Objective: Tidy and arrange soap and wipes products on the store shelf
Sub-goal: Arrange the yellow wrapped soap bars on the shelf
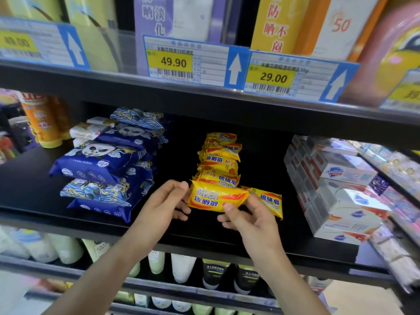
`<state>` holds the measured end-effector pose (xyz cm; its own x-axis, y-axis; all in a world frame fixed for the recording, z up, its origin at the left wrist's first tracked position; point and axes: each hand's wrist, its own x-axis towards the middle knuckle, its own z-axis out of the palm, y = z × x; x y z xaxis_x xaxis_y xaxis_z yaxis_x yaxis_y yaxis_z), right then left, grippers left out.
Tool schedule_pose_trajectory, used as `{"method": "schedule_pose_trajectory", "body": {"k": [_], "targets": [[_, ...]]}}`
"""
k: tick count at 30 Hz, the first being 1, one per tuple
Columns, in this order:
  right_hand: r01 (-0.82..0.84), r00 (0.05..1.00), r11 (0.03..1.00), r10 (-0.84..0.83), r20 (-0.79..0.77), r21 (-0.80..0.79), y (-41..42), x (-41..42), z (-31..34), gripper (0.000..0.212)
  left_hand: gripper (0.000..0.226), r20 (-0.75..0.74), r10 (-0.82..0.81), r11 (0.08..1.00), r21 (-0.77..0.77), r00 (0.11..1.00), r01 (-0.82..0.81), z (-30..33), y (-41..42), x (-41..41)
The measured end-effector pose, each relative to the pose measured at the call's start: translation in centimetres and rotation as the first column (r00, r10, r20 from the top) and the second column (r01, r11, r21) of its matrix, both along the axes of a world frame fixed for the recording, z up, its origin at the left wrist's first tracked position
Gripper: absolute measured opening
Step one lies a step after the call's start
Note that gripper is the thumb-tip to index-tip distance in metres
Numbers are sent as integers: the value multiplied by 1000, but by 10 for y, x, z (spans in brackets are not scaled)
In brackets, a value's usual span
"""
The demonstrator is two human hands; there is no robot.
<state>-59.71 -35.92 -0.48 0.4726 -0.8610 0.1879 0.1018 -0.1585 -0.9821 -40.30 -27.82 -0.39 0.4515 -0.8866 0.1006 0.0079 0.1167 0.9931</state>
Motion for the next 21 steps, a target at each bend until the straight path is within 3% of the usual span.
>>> {"method": "schedule_pose_trajectory", "body": {"k": [7,10,15,21], "targets": [[-24,996,1000,26,80,-19,0,-2,-5,42,53,33,61,998,18,998,-62,2,-4,-5],[-19,997,998,23,74,-55,0,-2,-5,40,54,72,33,999,33,997,-35,3,-4,-6],[-12,999,995,16,42,-104,1,-3,-4,34,81,31,-31,997,78,999,29,4,-6,-3],[-65,997,980,72,28,-187,4,-3,-2,42,80,13,-90,993,79,996,89,7,-3,-3]]}}
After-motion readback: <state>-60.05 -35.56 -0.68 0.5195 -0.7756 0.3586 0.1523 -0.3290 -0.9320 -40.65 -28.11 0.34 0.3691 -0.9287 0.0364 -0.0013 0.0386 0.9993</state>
